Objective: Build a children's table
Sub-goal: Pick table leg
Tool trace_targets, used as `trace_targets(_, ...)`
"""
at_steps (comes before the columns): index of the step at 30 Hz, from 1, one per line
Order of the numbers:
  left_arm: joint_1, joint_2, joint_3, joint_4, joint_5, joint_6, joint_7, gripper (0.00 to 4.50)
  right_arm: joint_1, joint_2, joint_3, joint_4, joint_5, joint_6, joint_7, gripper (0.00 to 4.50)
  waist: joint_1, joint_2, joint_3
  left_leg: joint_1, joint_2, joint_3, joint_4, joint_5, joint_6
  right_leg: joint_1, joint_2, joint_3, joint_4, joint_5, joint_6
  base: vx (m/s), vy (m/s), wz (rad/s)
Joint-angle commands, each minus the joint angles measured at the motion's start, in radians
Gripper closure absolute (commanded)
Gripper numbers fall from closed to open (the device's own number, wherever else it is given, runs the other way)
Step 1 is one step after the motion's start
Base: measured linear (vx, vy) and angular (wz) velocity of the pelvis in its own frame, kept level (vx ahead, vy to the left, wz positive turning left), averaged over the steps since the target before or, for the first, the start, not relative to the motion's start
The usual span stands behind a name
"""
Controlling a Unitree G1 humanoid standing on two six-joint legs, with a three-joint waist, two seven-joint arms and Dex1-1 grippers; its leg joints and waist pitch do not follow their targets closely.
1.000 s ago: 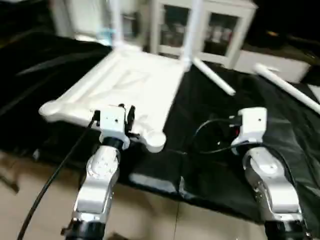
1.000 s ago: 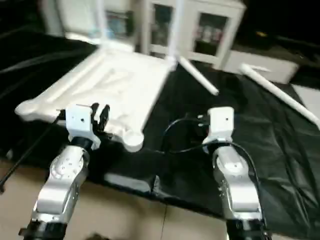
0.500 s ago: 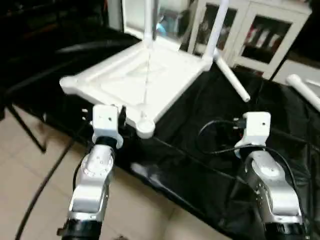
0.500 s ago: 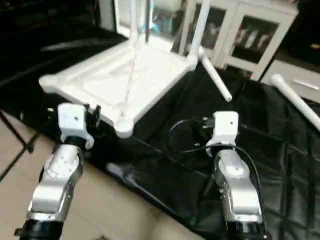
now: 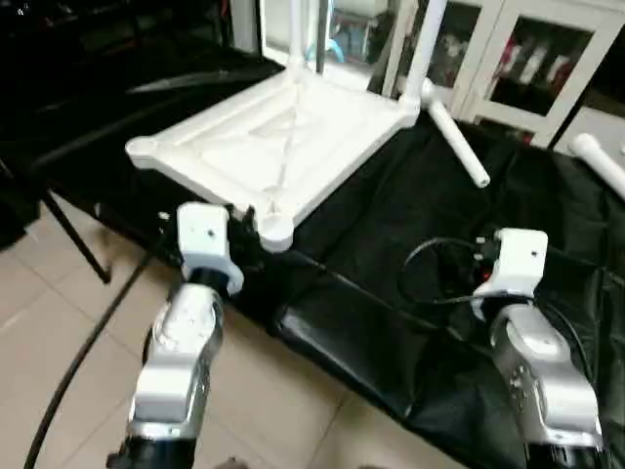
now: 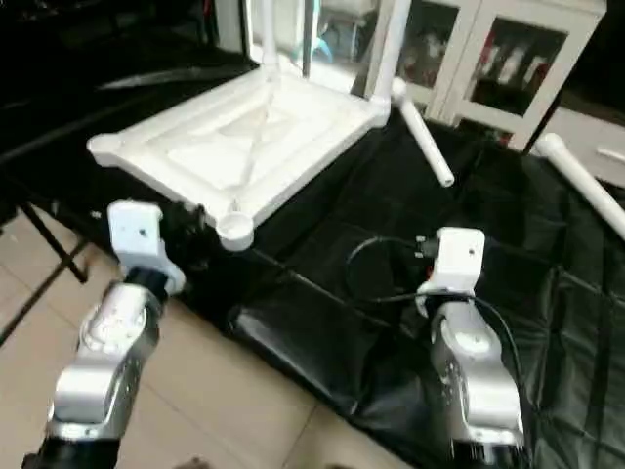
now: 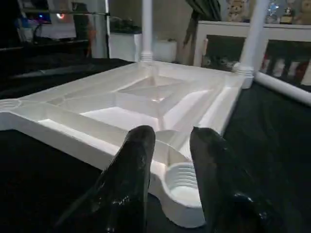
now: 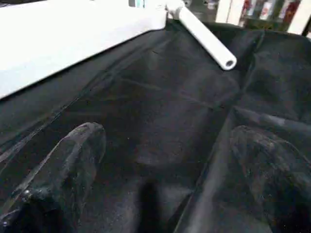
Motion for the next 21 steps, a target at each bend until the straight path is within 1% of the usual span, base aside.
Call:
trace_targets(1,-0.003,0.002,-0.005,-0.021,-0.003,0.009,-0.011,2.96,-0.013,-0.016,-0.013,-0.015,0.000,0.013,0.001,0.00,-0.030,0.015,-0.037,0.139,0.212,-0.084,-0.163,-0.720,-0.009,-0.068,-0.090,-0.025,0.016,-0.457,0.022,-0.022,0.061,-0.61)
trace_targets(2,-0.002,0.002,-0.005,-0.024,-0.005,0.011,-0.011,2.96,-0.017,-0.018,-0.013,-0.013,0.000,0.014,0.001,0.00,-0.021,0.007,-0.038,0.107,0.253,-0.086,-0.209,-0.780,-0.021,-0.047,-0.110,-0.035,0.095,-0.289,0.010,-0.022,0.061,-0.61)
trace_targets(3,-0.002,0.003,-0.005,-0.026,-0.006,0.012,-0.011,2.96,-0.019,-0.019,-0.013,-0.012,0.001,0.015,0.001,0.00,-0.021,0.007,-0.038,0.107,0.253,-0.086,-0.209,-0.780,-0.021,-0.047,-0.110,-0.035,0.095,-0.289,0.010,0.031,0.043,-0.73)
trace_targets(4,0.000,0.003,-0.004,-0.027,-0.007,0.012,-0.011,2.96,-0.024,-0.020,-0.012,-0.009,0.001,0.014,0.004,0.00,-0.010,-0.005,-0.030,0.100,0.242,-0.005,-0.231,-0.841,0.009,-0.059,-0.130,-0.047,0.134,-0.132,-0.015,0.068,-0.037,-0.67)
trace_targets(5,0.004,0.003,-0.004,-0.031,-0.008,0.012,-0.009,2.96,-0.030,-0.021,-0.010,-0.006,0.003,0.015,0.009,0.00,-0.019,-0.030,-0.038,0.110,0.154,0.041,-0.181,-0.787,0.037,-0.058,-0.136,-0.027,0.045,-0.215,-0.039,0.068,-0.037,-0.67)
trace_targets(6,0.006,0.003,-0.003,-0.034,-0.009,0.013,-0.007,2.96,-0.035,-0.022,-0.009,-0.004,0.004,0.016,0.013,0.00,-0.025,-0.046,-0.054,0.104,0.077,0.060,-0.121,-0.700,0.051,-0.039,-0.137,0.013,-0.024,-0.284,-0.033,0.146,-0.118,-0.67)
trace_targets(7,0.008,0.003,-0.003,-0.037,-0.009,0.012,-0.007,2.96,-0.038,-0.025,-0.005,-0.002,0.004,0.015,0.018,0.00,-0.008,-0.065,-0.066,0.028,0.003,0.067,-0.038,-0.549,0.066,0.042,-0.152,0.077,-0.079,-0.453,-0.047,0.177,-0.114,-0.45)
trace_targets(8,0.010,0.004,-0.002,-0.039,-0.009,0.012,-0.006,2.96,-0.041,-0.027,-0.001,0.001,0.004,0.013,0.023,0.00,0.057,-0.066,-0.100,-0.124,-0.032,-0.038,0.139,-0.114,0.136,0.183,-0.282,0.175,-0.126,-0.617,-0.005,0.177,-0.114,-0.45)
trace_targets(9,0.012,0.004,-0.001,-0.042,-0.008,0.011,-0.004,2.96,-0.045,-0.029,0.003,0.004,0.004,0.011,0.029,0.00,0.041,-0.078,-0.093,-0.171,-0.032,-0.057,0.162,-0.065,0.144,0.190,-0.266,0.174,-0.112,-0.500,-0.012,0.178,-0.072,-0.11)
trace_targets(10,0.016,0.007,0.000,-0.045,-0.006,0.010,-0.003,2.96,-0.052,-0.031,0.015,0.008,0.003,0.005,0.044,0.00,0.030,-0.073,-0.077,-0.188,-0.042,-0.067,0.156,0.057,0.113,0.180,-0.228,0.103,-0.111,-0.340,-0.042,0.092,-0.033,-0.04)
trace_targets(11,0.017,0.008,0.000,-0.047,-0.005,0.010,-0.001,2.96,-0.053,-0.032,0.018,0.008,0.004,0.004,0.049,0.00,0.018,-0.071,-0.062,-0.178,-0.035,-0.061,0.116,0.167,0.109,0.145,-0.211,0.044,-0.141,-0.295,-0.090,0.171,-0.057,-0.06)
trace_targets(12,0.019,0.009,0.000,-0.049,-0.003,0.010,0.000,2.96,-0.054,-0.032,0.022,0.007,0.005,0.003,0.055,0.00,0.019,-0.044,-0.054,-0.164,-0.019,-0.062,0.076,0.206,0.118,0.129,-0.209,0.014,-0.161,-0.344,-0.115,0.183,-0.024,-0.05)
trace_targets(13,0.023,0.012,-0.002,-0.052,0.000,0.008,0.001,2.96,-0.055,-0.031,0.027,0.006,0.007,0.003,0.061,0.00,0.012,-0.011,-0.052,-0.146,0.009,-0.057,0.004,0.201,0.148,0.140,-0.189,-0.023,-0.192,-0.430,-0.107,0.317,0.023,-0.08)
trace_targets(14,0.025,0.014,-0.003,-0.055,0.002,0.008,0.002,2.96,-0.056,-0.030,0.030,0.005,0.009,0.004,0.065,0.00,-0.010,0.036,-0.045,-0.104,0.052,-0.094,-0.080,0.007,0.134,0.149,-0.111,-0.082,-0.168,-0.400,-0.021,0.239,0.047,-0.06)
trace_targets(15,0.029,0.015,-0.004,-0.060,0.004,0.009,0.004,2.96,-0.057,-0.028,0.033,0.003,0.013,0.004,0.070,0.00,-0.051,0.036,-0.048,-0.087,0.090,-0.150,-0.116,-0.143,0.171,0.133,-0.058,-0.108,-0.077,-0.332,0.013,0.265,0.093,-0.23)
trace_targets(16,0.033,0.013,-0.003,-0.065,0.005,0.012,0.005,2.96,-0.059,-0.028,0.035,0.004,0.013,0.004,0.072,0.00,-0.054,0.044,-0.086,0.019,0.129,-0.231,-0.125,-0.384,0.287,0.041,-0.034,-0.074,0.061,-0.251,0.050,0.269,0.039,-0.17)
trace_targets(17,0.034,0.013,-0.003,-0.066,0.006,0.012,0.006,2.96,-0.059,-0.028,0.035,0.004,0.013,0.004,0.072,0.00,-0.057,0.025,-0.102,0.057,0.138,-0.243,-0.093,-0.343,0.388,-0.021,-0.053,-0.038,0.100,-0.189,0.086,0.269,0.039,-0.17)
trace_targets(18,0.038,0.012,-0.003,-0.073,0.008,0.013,0.007,2.96,-0.062,-0.027,0.035,0.007,0.017,0.006,0.076,0.00,-0.064,0.023,-0.101,0.059,0.130,-0.234,-0.079,-0.278,0.425,-0.048,-0.058,-0.031,0.111,-0.150,0.110,0.246,0.002,0.02)
trace_targets(19,0.040,0.014,-0.004,-0.075,0.011,0.012,0.007,2.96,-0.064,-0.031,0.039,0.010,0.014,0.007,0.080,0.00,-0.080,0.010,-0.109,0.060,0.117,-0.225,-0.062,-0.090,0.510,-0.086,-0.063,-0.027,0.131,-0.092,0.156,0.199,-0.011,-0.07)
trace_targets(20,0.042,0.015,-0.005,-0.077,0.013,0.011,0.007,2.96,-0.065,-0.033,0.041,0.012,0.012,0.007,0.082,0.00,-0.086,-0.009,-0.104,0.039,0.116,-0.199,-0.069,0.039,0.555,-0.109,-0.075,-0.009,0.136,-0.035,0.178,0.199,-0.011,-0.07)
trace_targets(21,0.044,0.017,-0.007,-0.079,0.016,0.009,0.007,2.96,-0.066,-0.037,0.045,0.015,0.010,0.007,0.087,0.00,-0.086,-0.009,-0.104,0.039,0.116,-0.199,-0.069,0.039,0.555,-0.109,-0.075,-0.009,0.136,-0.035,0.178,0.170,-0.062,-0.02)
